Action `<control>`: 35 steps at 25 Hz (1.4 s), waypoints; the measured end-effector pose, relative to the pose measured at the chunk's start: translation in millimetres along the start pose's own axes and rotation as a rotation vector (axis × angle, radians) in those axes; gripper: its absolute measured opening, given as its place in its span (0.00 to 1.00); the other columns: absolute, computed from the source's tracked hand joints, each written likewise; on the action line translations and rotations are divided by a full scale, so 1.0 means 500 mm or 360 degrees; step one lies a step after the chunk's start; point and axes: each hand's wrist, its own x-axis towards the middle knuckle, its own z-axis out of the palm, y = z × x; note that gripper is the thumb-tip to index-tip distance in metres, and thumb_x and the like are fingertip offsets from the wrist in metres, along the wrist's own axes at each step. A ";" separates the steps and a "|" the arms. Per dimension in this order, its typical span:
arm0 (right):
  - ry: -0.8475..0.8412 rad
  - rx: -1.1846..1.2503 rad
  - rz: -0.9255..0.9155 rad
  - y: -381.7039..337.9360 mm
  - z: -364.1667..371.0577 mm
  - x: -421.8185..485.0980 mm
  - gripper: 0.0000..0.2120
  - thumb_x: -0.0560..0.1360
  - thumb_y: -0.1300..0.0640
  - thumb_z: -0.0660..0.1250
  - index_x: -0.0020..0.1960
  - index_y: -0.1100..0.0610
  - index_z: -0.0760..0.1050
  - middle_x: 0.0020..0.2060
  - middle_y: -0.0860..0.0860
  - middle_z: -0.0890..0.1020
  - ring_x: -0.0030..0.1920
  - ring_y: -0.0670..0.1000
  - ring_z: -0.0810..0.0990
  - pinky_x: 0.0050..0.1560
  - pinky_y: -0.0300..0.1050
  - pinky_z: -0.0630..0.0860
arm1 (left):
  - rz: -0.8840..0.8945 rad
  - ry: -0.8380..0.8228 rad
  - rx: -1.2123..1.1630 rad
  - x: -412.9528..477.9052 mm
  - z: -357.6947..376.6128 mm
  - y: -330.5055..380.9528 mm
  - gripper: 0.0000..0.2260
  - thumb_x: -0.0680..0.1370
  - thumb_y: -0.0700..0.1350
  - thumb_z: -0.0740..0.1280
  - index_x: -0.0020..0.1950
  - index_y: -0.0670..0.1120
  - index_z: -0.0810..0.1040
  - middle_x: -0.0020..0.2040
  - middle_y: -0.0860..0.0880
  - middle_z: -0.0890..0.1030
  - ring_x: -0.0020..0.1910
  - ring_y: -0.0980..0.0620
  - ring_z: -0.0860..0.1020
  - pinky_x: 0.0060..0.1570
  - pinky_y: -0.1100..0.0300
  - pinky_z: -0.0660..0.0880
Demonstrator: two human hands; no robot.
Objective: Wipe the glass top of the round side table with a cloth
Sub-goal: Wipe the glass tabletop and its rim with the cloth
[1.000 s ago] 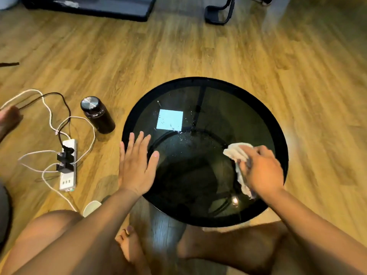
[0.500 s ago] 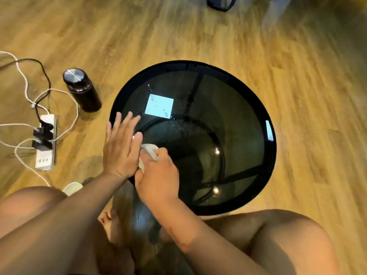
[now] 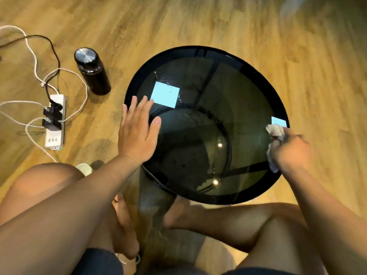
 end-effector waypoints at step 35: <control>-0.0322 0.0160 -0.1166 -0.168 0.034 -0.303 0.23 0.69 0.55 0.72 0.64 0.51 0.76 0.53 0.58 0.77 0.47 0.61 0.79 0.43 0.49 0.78 | -0.0290 0.0130 -0.0590 0.017 -0.019 -0.011 0.24 0.82 0.52 0.50 0.77 0.47 0.60 0.80 0.45 0.59 0.79 0.50 0.48 0.77 0.44 0.40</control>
